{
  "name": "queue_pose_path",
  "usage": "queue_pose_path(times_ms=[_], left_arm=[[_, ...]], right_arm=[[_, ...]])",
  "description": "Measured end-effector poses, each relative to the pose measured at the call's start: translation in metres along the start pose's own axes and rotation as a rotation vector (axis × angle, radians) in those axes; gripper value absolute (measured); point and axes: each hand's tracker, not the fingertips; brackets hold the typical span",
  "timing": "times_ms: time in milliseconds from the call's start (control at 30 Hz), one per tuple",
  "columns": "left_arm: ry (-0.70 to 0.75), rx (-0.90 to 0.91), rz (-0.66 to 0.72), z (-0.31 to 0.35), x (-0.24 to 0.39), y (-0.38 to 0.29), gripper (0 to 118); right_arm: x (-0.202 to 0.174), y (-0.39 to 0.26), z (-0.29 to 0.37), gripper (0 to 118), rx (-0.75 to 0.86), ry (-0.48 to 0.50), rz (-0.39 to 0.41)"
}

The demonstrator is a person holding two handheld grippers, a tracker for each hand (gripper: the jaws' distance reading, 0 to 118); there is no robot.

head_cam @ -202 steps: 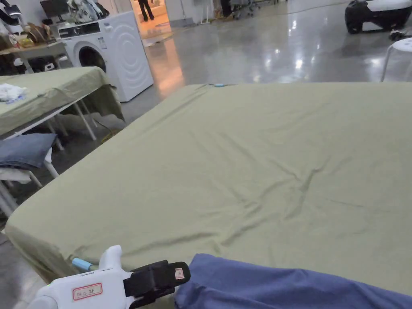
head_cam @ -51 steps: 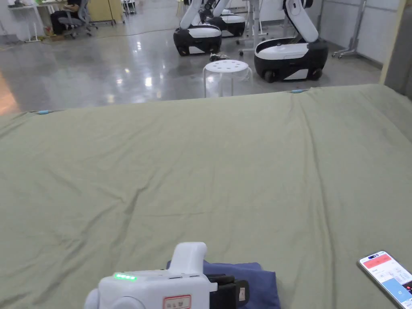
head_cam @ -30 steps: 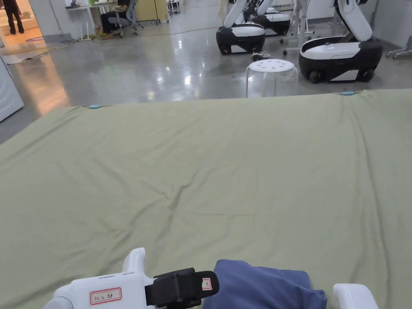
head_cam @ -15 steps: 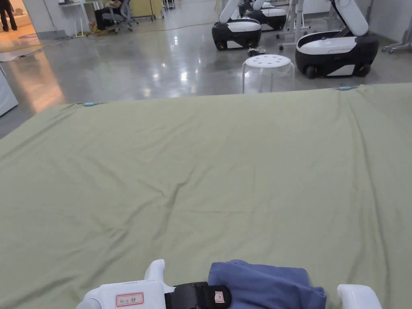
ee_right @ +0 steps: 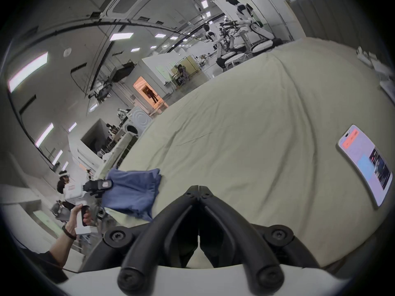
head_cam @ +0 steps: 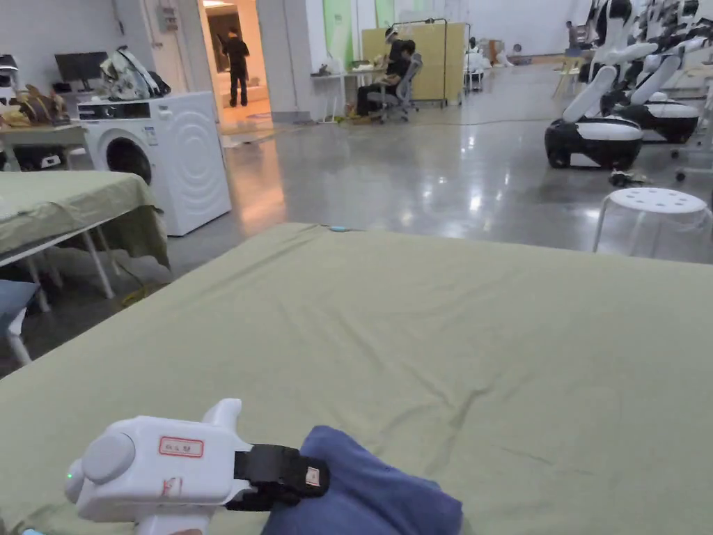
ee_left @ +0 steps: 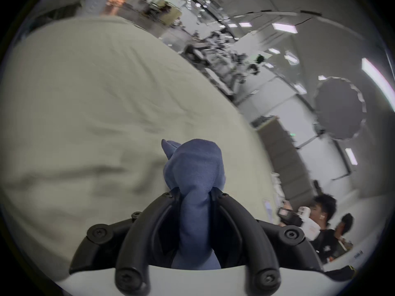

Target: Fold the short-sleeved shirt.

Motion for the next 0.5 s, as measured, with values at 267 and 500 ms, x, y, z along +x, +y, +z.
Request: queue_pose_path(times_ms=[267, 500], left_arm=[[0.335, 0.066, 0.018, 0.034, -0.057, 0.063, 22], [0.742, 0.033, -0.337, 0.064, -0.007, 0.093, 48]], right_arm=[[0.002, -0.009, -0.018, 0, -0.073, -0.018, 0.003], [-0.018, 0.014, -0.005, 0, -0.062, -0.079, 0.133]])
